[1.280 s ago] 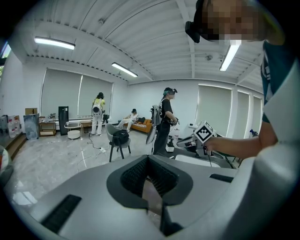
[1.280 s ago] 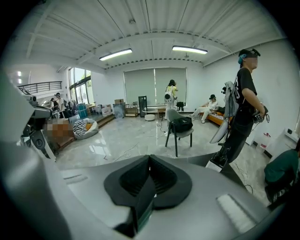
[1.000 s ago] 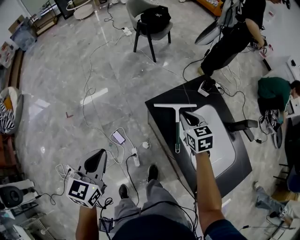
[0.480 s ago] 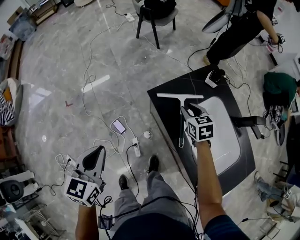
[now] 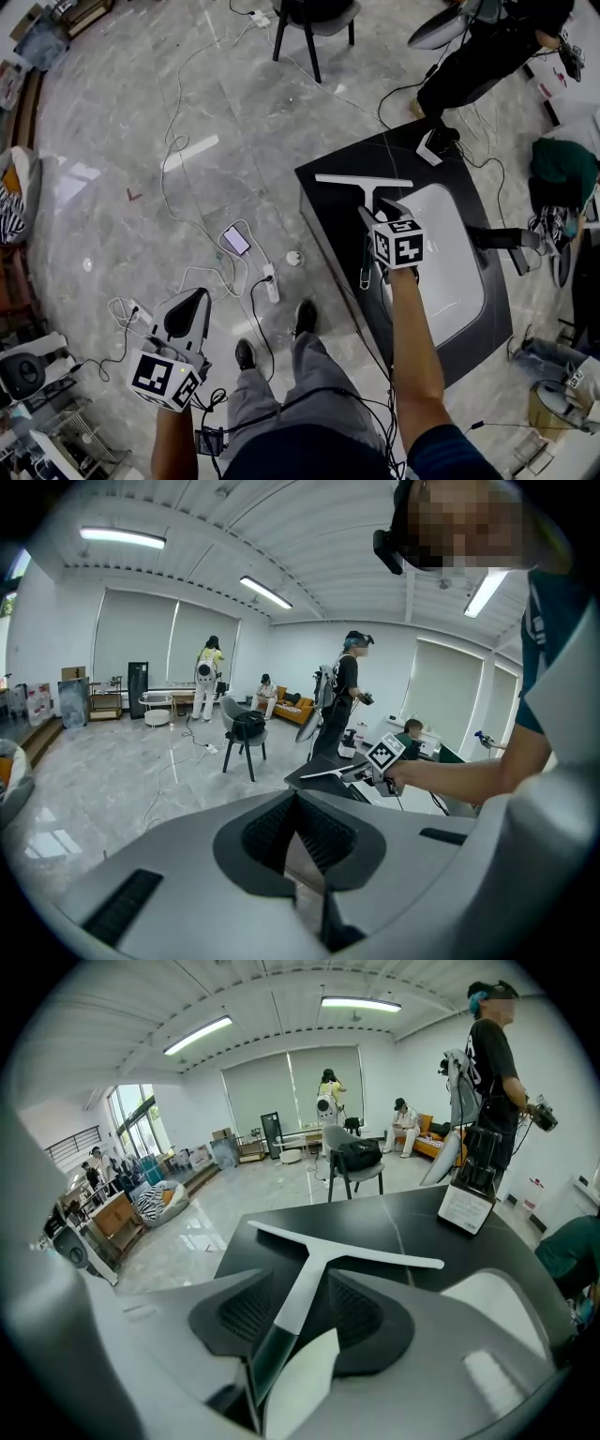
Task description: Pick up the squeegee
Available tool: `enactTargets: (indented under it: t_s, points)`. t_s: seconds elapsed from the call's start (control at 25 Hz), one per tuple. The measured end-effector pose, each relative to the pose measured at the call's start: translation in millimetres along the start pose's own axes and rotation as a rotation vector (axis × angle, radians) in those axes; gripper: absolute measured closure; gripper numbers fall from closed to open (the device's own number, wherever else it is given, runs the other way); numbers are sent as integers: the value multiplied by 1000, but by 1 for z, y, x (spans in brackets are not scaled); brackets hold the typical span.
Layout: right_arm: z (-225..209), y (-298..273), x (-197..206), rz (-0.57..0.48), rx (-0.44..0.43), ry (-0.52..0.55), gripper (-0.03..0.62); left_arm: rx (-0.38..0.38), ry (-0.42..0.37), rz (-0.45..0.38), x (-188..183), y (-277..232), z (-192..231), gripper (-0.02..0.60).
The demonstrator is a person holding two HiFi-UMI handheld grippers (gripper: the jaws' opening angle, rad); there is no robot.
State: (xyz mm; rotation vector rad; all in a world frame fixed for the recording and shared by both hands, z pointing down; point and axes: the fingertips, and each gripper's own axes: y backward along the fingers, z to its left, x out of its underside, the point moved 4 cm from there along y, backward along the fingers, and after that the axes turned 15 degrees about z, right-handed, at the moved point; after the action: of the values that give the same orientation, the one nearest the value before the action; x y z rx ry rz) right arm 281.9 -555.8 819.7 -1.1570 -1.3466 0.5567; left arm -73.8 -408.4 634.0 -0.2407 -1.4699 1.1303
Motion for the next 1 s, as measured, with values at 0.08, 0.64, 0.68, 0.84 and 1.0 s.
enactTargets:
  t_s: [0.08, 0.64, 0.68, 0.84, 1.0]
  points:
    - [0, -6, 2, 9, -4, -10, 401, -2, 4, 4, 3, 0, 2, 575]
    - [3, -25, 9, 46, -20, -128, 460, -22, 23, -3, 12, 13, 13, 575]
    - [1, -24, 11, 50, -18, -158, 472, -25, 23, -5, 12, 15, 13, 575]
    - [-6, -8, 11, 36, 14, -222, 496, -33, 17, -21, 8, 26, 12, 575]
    - [-8, 14, 11, -13, 19, -238, 496, -43, 11, -40, 5, 41, 11, 575]
